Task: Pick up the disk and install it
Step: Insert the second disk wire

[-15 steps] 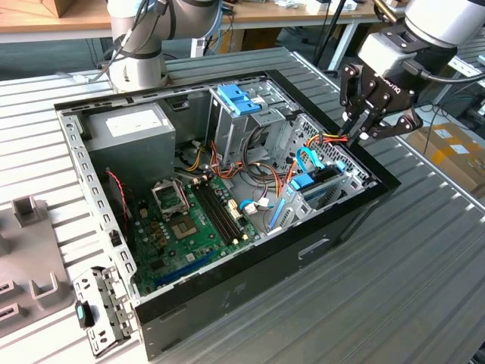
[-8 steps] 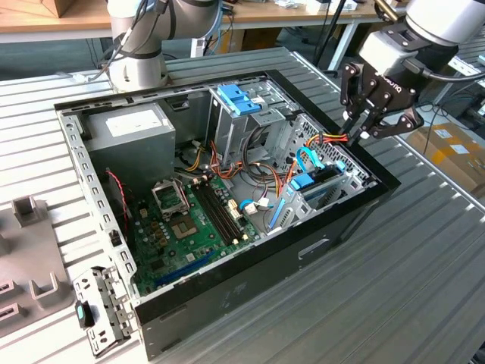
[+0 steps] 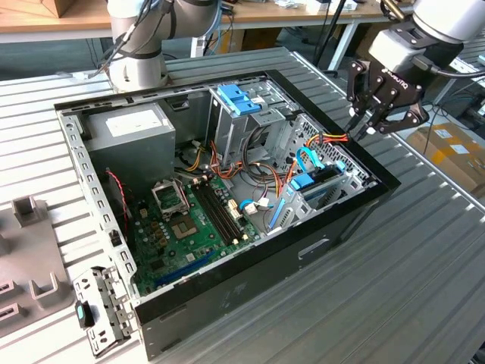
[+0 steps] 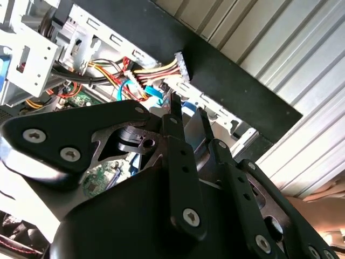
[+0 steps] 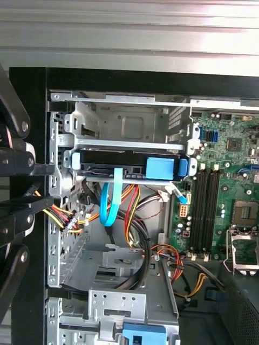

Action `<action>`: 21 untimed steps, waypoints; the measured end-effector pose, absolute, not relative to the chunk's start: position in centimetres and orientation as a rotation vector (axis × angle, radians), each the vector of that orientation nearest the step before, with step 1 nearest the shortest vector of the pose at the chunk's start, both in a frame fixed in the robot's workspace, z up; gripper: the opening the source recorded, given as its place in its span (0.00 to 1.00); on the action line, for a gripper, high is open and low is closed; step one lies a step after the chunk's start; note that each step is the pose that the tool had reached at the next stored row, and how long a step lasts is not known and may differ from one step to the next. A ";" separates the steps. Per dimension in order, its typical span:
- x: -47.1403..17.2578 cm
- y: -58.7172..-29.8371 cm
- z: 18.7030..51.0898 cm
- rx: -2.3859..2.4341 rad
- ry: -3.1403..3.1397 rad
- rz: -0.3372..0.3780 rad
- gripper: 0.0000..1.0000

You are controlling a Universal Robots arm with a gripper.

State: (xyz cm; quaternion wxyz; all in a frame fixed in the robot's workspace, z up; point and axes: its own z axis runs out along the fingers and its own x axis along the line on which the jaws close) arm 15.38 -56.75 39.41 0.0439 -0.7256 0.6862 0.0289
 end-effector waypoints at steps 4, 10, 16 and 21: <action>15.5 -56.7 39.1 -2.286 2.025 0.092 0.29; 15.6 -56.7 38.7 -2.376 1.922 0.097 0.29; 15.8 -56.7 38.7 -2.396 1.898 0.099 0.29; 15.9 -56.5 38.7 -2.396 1.898 0.099 0.29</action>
